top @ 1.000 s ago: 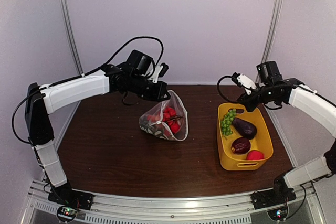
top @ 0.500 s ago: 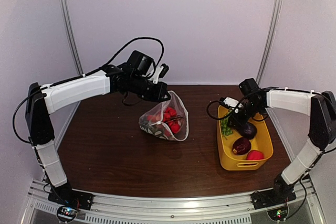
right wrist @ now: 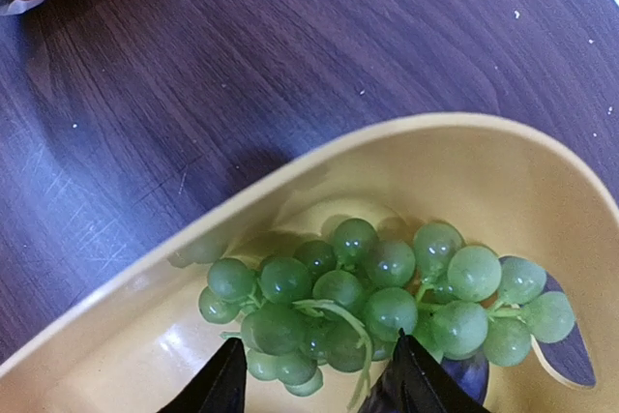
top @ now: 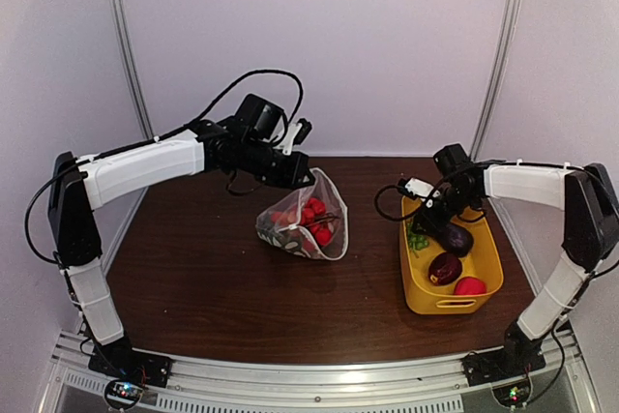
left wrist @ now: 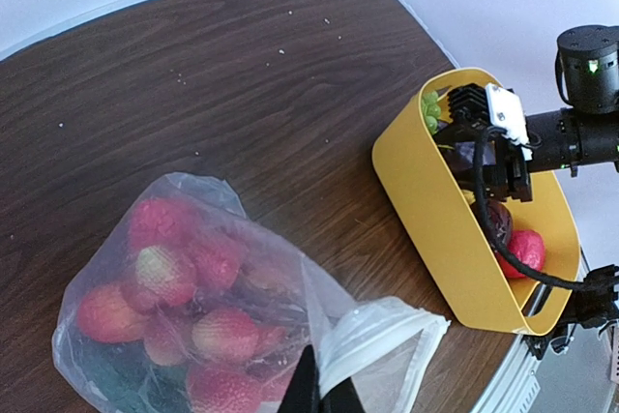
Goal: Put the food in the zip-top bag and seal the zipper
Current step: Pick up the fake vegetable from the bin.
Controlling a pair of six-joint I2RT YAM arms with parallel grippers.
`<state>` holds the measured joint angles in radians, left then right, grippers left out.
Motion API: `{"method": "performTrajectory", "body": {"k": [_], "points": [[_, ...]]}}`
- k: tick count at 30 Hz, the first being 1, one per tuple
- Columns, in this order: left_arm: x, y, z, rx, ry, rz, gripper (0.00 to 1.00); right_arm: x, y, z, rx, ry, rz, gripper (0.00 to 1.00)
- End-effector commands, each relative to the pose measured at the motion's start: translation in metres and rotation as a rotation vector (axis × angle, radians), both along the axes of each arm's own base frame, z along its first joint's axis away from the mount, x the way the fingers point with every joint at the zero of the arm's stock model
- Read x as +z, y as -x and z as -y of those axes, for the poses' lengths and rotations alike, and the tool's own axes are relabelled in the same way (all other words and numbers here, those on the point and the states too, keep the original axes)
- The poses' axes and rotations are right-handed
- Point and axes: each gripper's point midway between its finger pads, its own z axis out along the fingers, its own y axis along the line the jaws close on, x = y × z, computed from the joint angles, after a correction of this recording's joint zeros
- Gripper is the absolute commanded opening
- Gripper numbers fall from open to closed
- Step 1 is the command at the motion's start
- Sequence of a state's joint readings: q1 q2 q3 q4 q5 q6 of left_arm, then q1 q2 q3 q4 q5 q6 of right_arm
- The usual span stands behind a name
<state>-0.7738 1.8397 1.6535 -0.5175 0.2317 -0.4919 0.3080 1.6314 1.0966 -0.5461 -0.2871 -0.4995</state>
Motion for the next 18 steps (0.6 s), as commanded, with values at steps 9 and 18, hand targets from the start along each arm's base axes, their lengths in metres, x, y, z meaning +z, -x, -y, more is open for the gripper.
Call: {"method": "performTrajectory", "body": {"k": [9, 18], "points": [[0.002, -0.006, 0.003, 0.0, 0.009, 0.015, 0.0, -0.018, -0.002, -0.003, -0.001, 0.056, -0.005, 0.52], [0.001, -0.005, 0.001, -0.002, 0.001, 0.017, 0.0, 0.018, 0.012, 0.041, -0.086, 0.152, 0.042, 0.56]]}}
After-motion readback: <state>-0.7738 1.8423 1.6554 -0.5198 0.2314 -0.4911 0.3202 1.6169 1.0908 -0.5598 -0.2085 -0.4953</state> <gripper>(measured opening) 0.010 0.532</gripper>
